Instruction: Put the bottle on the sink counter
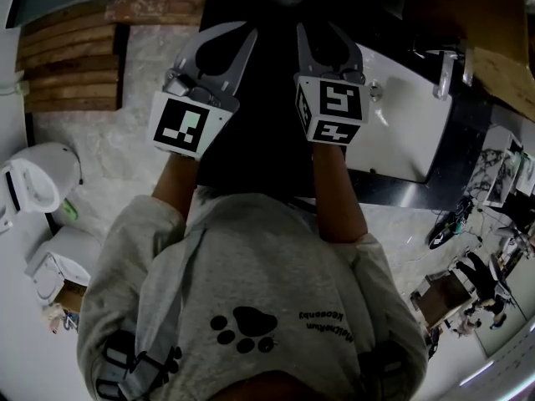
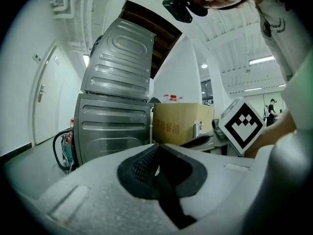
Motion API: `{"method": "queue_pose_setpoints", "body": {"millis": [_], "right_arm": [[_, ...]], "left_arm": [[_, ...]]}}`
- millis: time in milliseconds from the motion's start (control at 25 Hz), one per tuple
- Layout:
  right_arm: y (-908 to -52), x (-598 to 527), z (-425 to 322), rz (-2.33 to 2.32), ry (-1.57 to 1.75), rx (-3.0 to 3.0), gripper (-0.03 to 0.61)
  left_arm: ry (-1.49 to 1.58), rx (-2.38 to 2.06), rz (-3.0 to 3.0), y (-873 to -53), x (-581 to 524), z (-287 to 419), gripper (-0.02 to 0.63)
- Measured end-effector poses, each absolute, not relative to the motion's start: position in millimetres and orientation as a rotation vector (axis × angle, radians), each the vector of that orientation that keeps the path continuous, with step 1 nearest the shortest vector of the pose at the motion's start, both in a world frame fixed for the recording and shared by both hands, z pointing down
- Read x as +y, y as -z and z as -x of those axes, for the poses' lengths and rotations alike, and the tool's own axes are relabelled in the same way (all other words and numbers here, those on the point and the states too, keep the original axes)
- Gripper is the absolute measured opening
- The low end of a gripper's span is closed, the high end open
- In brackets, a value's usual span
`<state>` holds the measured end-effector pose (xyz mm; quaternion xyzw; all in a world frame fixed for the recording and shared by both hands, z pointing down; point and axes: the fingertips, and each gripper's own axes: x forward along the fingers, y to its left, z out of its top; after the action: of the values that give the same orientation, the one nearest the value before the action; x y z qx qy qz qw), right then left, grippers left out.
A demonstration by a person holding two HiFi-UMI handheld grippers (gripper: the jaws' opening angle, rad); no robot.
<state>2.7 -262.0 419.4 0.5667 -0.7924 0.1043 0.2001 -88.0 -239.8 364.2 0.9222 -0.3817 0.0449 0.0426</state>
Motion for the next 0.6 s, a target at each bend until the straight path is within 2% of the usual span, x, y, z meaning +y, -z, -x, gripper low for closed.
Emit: {"method": "queue_pose_setpoints", "body": {"millis": [80, 160, 600], "right_arm": [[-404, -248, -5, -1.615, -0.266, -2.224, 0.046], [-388, -234, -10, -1.65, -0.24, -2.236, 0.008], [-292, -149, -30, -1.791, -0.054, -2.33, 0.002]], "left_arm": [[-0.12, -1.185, -2.83, -352, -228, 90, 0.002], [-0.101, -1.201, -2.838, -341, -216, 89, 0.002], [-0.024, -1.262, -2.817, -284, -143, 80, 0.002]]}}
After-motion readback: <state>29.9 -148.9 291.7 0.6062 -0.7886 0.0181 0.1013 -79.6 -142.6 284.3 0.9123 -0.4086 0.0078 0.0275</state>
